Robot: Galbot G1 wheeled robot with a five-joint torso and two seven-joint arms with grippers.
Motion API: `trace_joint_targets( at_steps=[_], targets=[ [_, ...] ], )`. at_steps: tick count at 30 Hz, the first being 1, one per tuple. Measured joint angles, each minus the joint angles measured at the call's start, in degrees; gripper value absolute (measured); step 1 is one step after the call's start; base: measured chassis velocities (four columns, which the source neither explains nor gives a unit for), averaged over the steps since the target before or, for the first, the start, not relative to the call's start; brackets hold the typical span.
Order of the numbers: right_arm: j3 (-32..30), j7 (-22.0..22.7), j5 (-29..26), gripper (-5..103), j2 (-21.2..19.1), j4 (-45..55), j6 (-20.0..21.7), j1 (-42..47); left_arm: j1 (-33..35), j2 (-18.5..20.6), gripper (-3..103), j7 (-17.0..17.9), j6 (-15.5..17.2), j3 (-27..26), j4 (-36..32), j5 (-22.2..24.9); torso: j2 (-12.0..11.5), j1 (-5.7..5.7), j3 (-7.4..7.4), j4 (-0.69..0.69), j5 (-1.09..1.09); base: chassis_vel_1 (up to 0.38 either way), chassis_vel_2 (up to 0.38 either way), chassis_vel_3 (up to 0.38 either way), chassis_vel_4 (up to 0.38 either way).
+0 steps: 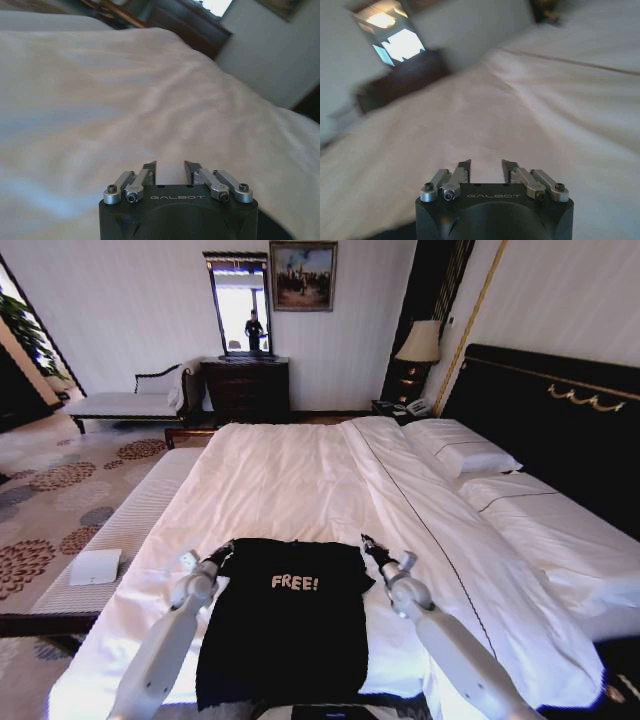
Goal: Fold the clothes on the bed.
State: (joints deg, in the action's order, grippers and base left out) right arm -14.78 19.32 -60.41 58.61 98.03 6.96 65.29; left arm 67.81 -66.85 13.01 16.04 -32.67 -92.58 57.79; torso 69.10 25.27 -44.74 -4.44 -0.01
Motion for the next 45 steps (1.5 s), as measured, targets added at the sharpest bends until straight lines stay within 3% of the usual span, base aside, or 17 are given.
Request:
trace_joint_targets(
  at_steps=[1,3,5,7,9,11,13,17,26,33,40,42,45],
  targets=[
    [-1.43,2.08,-2.6,42,-0.06,1.56,1.43,2.25,3.45,-0.56,39,0.58,0.31,-2.12,-2.17,-0.02,0.0,0.0,0.0,0.0,0.0,0.0,0.0,0.0,0.0],
    [-3.99,3.43,-6.11,53,0.57,3.61,2.79,5.86,9.98,-1.84,50,0.85,0.58,-5.92,-7.17,0.06,0.0,0.0,-0.01,0.03,-0.01,0.0,0.0,0.0,0.0],
    [-4.87,3.53,-7.03,53,1.1,4.27,3.09,6.96,12.16,-2.37,55,0.79,0.58,-7.07,-8.97,0.06,0.0,-0.01,0.0,0.03,0.03,0.0,0.0,0.0,0.0],
    [-6.33,3.57,-8.56,63,2.36,5.43,3.51,8.93,15.56,-3.49,61,0.36,0.55,-8.34,-11.98,0.06,0.0,-0.01,-0.01,0.05,0.03,0.0,0.0,0.0,0.0],
    [-6.78,3.56,-8.97,63,2.82,5.77,3.58,9.46,16.38,-3.83,66,0.23,0.55,-8.55,-12.79,0.06,0.0,-0.01,0.0,0.05,0.02,0.0,0.0,0.0,0.0],
    [-8.31,3.47,-9.74,80,7.41,6.64,3.71,11.44,20.56,-6.92,82,-0.12,0.48,-10.05,-18.33,0.07,0.0,-0.01,0.0,0.01,0.0,0.0,0.0,0.0,0.0],
    [-8.31,3.42,-9.59,94,9.69,6.52,3.71,11.48,21.72,-8.2,88,0.0,0.48,-10.93,-20.5,0.37,0.0,0.0,0.0,0.03,0.02,0.0,0.0,0.0,0.0],
    [-8.17,2.88,-8.87,87,12.21,5.93,3.7,11.71,22.68,-9.36,99,0.03,0.29,-11.4,-21.49,0.23,-0.01,0.01,-0.01,0.02,0.01,0.0,0.0,0.0,0.0],
    [-8.56,2.24,-5.47,67,14.66,5.84,3.38,13.86,23.9,-11.39,100,-0.04,-0.09,-11.16,-21.95,0.19,-0.01,0.01,-0.01,0.02,0.0,0.0,0.0,0.0,0.0],
    [-9.14,2.4,-3.67,67,15.05,6.6,3.15,15.17,24.34,-11.39,100,-0.03,-0.1,-11.47,-22.7,0.63,-0.01,0.01,-0.01,0.02,0.0,0.0,0.0,0.0,0.0],
    [-9.3,2.88,-3.29,85,15.62,7.13,3.17,16.04,24.89,-11.19,100,-0.03,-0.16,-12.57,-22.89,2.32,-0.01,0.01,-0.01,0.02,0.01,0.0,0.0,0.0,0.0],
    [-9.23,2.9,-3.17,82,15.84,7.1,3.19,16.11,24.89,-11.15,100,0.01,-0.16,-12.73,-22.78,2.73,-0.01,0.01,-0.01,0.02,0.0,0.0,0.0,0.0,0.0],
    [-9.12,2.91,-2.63,65,16.38,6.7,3.21,16.3,24.98,-11.02,100,0.44,0.03,-13.07,-22.91,4.9,-0.01,0.01,-0.01,0.02,0.0,0.0,0.0,0.0,0.0]
  ],
)
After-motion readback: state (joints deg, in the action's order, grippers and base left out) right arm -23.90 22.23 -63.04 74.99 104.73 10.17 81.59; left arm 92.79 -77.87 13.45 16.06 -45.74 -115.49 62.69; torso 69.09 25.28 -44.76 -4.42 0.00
